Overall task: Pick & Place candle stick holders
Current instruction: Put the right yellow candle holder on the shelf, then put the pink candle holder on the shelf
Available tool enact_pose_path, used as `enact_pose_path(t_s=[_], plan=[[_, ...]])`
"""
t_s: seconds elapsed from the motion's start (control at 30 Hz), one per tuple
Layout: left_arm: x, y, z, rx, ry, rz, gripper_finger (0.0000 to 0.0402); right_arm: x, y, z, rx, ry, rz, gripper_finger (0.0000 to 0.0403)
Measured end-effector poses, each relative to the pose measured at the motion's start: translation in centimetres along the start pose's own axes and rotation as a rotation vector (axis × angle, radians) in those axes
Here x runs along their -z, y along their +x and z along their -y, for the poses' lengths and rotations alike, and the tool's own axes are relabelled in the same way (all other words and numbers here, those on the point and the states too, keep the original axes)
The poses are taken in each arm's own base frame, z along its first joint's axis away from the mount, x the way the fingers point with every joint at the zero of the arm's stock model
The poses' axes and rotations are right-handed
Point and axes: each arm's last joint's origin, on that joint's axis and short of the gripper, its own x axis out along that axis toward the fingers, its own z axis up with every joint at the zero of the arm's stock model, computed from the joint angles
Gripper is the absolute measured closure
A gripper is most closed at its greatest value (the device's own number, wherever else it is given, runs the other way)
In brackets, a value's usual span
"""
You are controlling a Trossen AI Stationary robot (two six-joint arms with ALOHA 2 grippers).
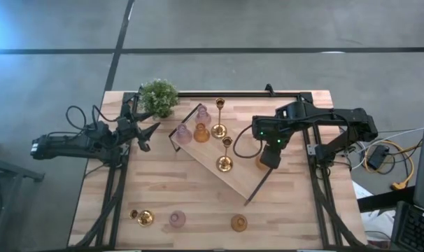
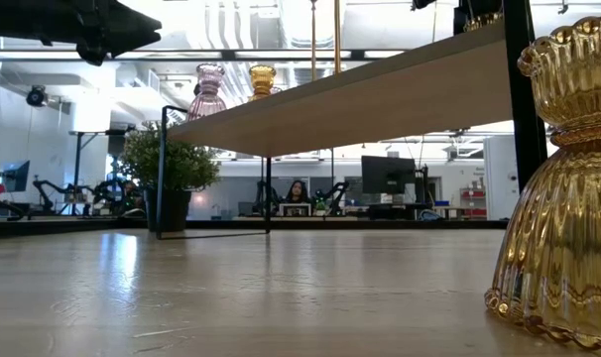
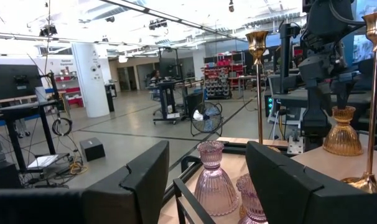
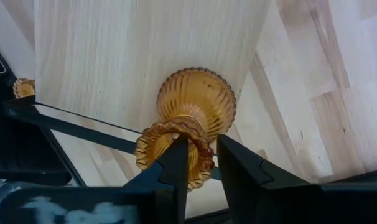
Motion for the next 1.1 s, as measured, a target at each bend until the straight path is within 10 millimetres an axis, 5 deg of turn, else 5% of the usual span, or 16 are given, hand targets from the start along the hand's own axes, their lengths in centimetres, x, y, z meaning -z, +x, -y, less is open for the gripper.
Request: enact_pose_path(t_s=[0.53, 1.1], plan=[[0.0, 0.0, 0.0, 0.0, 0.0, 0.0, 0.0183, 0.2, -0.4, 0.1, 0.018, 0.013, 0.017, 0.0257], [0.0, 0.0, 0.0, 0.0, 0.0, 0.0, 0.0183, 1.7, -5.5, -0.1, -0.072, 0.06, 0.156, 0.0257]])
